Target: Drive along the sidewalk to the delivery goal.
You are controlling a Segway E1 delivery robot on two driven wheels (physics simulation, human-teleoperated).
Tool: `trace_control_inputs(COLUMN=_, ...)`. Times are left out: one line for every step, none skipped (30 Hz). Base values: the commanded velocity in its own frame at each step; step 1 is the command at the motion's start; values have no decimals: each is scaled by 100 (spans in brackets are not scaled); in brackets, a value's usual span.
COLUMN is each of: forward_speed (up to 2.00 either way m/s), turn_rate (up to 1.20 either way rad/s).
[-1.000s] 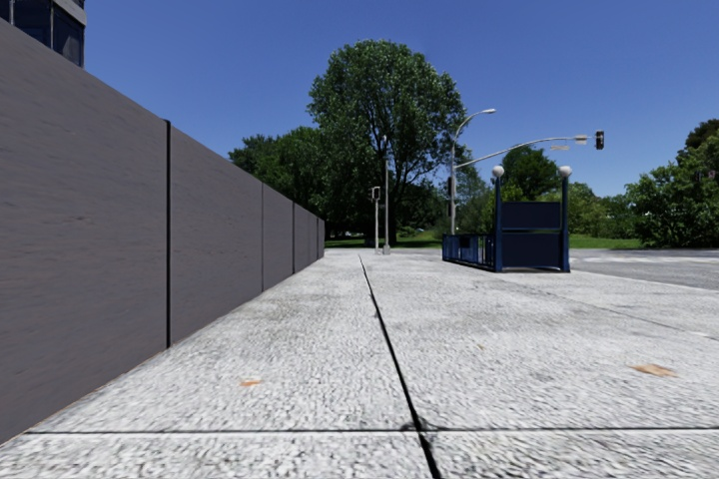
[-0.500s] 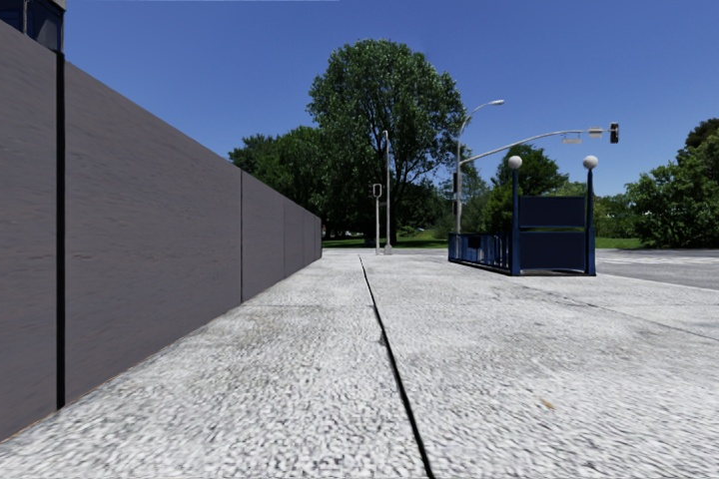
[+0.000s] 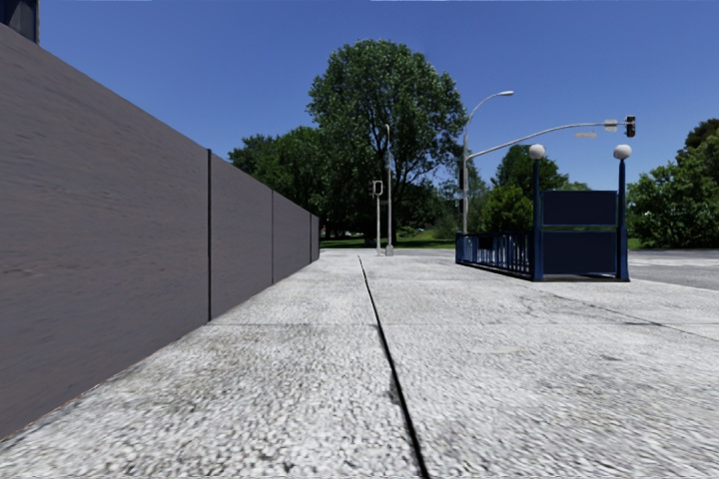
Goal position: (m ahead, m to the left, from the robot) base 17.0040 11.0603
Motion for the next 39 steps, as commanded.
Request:
trace_control_inputs(forward_speed=200, turn_rate=0)
trace_control_inputs(forward_speed=200, turn_rate=0)
trace_control_inputs(forward_speed=200, turn_rate=0)
trace_control_inputs(forward_speed=200, turn_rate=0)
trace_control_inputs(forward_speed=200, turn_rate=0)
trace_control_inputs(forward_speed=200, turn_rate=0)
trace_control_inputs(forward_speed=200, turn_rate=0)
trace_control_inputs(forward_speed=200, turn_rate=0)
trace_control_inputs(forward_speed=200, turn_rate=0)
trace_control_inputs(forward_speed=200, turn_rate=0)
trace_control_inputs(forward_speed=200, turn_rate=0)
trace_control_inputs(forward_speed=200, turn_rate=0)
trace_control_inputs(forward_speed=200, turn_rate=0)
trace_control_inputs(forward_speed=200, turn_rate=0)
trace_control_inputs(forward_speed=200, turn_rate=0)
trace_control_inputs(forward_speed=200, turn_rate=0)
trace_control_inputs(forward_speed=200, turn_rate=0)
trace_control_inputs(forward_speed=200, turn_rate=0)
trace_control_inputs(forward_speed=200, turn_rate=0)
trace_control_inputs(forward_speed=200, turn_rate=0)
trace_control_inputs(forward_speed=200, turn_rate=0)
trace_control_inputs(forward_speed=200, turn_rate=0)
trace_control_inputs(forward_speed=200, turn_rate=0)
trace_control_inputs(forward_speed=200, turn_rate=0)
trace_control_inputs(forward_speed=200, turn_rate=0)
trace_control_inputs(forward_speed=200, turn_rate=0)
trace_control_inputs(forward_speed=200, turn_rate=0)
trace_control_inputs(forward_speed=200, turn_rate=0)
trace_control_inputs(forward_speed=200, turn_rate=0)
trace_control_inputs(forward_speed=200, turn_rate=0)
trace_control_inputs(forward_speed=200, turn_rate=0)
trace_control_inputs(forward_speed=200, turn_rate=0)
trace_control_inputs(forward_speed=200, turn_rate=0)
trace_control_inputs(forward_speed=200, turn_rate=0)
trace_control_inputs(forward_speed=200, turn_rate=0)
trace_control_inputs(forward_speed=200, turn_rate=0)
trace_control_inputs(forward_speed=200, turn_rate=0)
trace_control_inputs(forward_speed=200, turn_rate=0)
trace_control_inputs(forward_speed=200, turn_rate=0)
